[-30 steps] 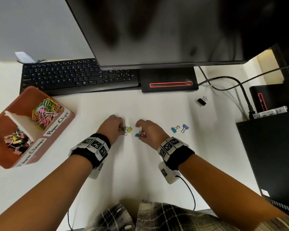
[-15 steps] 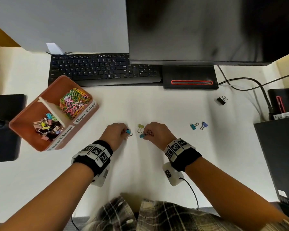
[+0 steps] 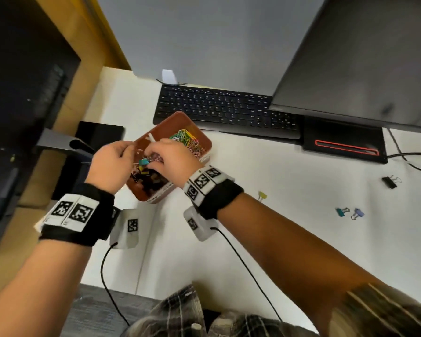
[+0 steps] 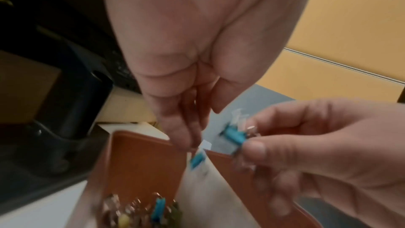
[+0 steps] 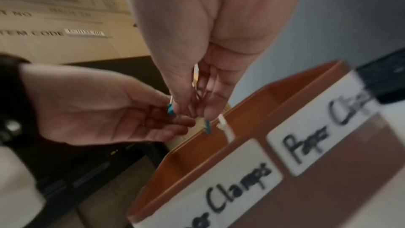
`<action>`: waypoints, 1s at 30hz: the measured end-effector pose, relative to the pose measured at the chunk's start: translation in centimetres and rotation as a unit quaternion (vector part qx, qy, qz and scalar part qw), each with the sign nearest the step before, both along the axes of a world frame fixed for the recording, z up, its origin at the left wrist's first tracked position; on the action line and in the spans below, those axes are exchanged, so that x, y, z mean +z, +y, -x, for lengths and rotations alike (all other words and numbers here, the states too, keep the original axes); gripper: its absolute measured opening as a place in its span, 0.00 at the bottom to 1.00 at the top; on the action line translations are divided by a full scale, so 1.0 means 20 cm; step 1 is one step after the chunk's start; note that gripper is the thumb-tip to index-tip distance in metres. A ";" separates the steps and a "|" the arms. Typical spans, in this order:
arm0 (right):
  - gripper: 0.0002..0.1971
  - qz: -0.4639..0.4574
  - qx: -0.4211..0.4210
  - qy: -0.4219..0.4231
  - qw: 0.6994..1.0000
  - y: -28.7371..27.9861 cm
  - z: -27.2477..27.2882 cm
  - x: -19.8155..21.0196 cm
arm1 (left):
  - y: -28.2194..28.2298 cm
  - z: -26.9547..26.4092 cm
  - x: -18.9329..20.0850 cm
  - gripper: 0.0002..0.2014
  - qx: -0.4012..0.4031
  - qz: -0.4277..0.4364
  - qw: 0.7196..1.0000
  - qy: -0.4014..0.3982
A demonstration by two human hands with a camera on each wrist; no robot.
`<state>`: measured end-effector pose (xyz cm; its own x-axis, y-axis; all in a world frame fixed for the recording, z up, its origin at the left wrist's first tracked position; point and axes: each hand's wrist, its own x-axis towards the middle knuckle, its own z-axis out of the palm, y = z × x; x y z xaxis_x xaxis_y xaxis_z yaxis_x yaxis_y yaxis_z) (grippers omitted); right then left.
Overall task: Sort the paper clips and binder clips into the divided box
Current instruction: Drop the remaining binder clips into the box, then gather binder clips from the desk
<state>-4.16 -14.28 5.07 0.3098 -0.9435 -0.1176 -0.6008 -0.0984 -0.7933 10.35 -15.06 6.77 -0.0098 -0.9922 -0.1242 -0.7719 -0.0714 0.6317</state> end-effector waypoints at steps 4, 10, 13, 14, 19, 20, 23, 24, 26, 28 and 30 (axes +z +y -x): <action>0.19 0.003 -0.014 -0.024 1.000 0.04 -0.01 -0.01 | 0.06 0.02 0.03 0.13 -0.009 0.061 0.998 0.008; 0.13 0.021 -0.136 0.108 0.985 0.35 0.61 -0.21 | 0.25 0.38 -0.16 0.10 -0.186 0.012 0.981 0.053; 0.19 -0.036 -0.181 0.216 0.959 0.53 0.93 -0.31 | 0.34 0.61 -0.31 0.16 -0.254 -0.079 0.963 0.051; 0.20 -0.045 -0.206 0.249 0.945 0.60 1.03 -0.33 | 0.37 0.68 -0.37 0.17 -0.275 -0.103 0.955 0.037; 0.30 -0.128 -0.344 0.358 0.859 0.88 1.42 -0.33 | 0.42 0.86 -0.57 0.19 -0.309 -0.148 0.939 -0.019; 0.32 -0.151 -0.362 0.364 0.845 0.93 1.48 -0.33 | 0.42 0.87 -0.59 0.16 -0.316 -0.138 0.938 -0.031; 0.35 -0.200 -0.392 0.344 0.829 1.03 1.62 -0.36 | 0.42 0.87 -0.62 0.10 -0.318 -0.119 0.939 -0.051; 0.34 -0.209 -0.398 0.323 0.833 1.05 1.65 -0.38 | 0.41 0.87 -0.61 0.09 -0.316 -0.121 0.939 -0.055; 0.32 -0.208 -0.406 0.273 0.847 1.05 1.67 -0.41 | 0.40 0.87 -0.60 0.07 -0.319 -0.117 0.938 -0.062; 0.26 -0.189 -0.407 0.233 0.863 1.03 1.68 -0.45 | 0.39 0.89 -0.58 0.08 -0.317 -0.114 0.940 -0.048; 0.21 -0.164 -0.395 0.194 0.883 1.01 1.67 -0.48 | 0.38 0.94 -0.54 0.13 -0.322 -0.117 0.940 0.003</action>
<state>-37.61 5.97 -4.56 -0.5538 -0.7423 -0.3771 -0.6112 0.6701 -0.4212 -8.43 -7.50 -4.00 -0.5997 -0.7264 -0.3358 -0.6992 0.2716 0.6613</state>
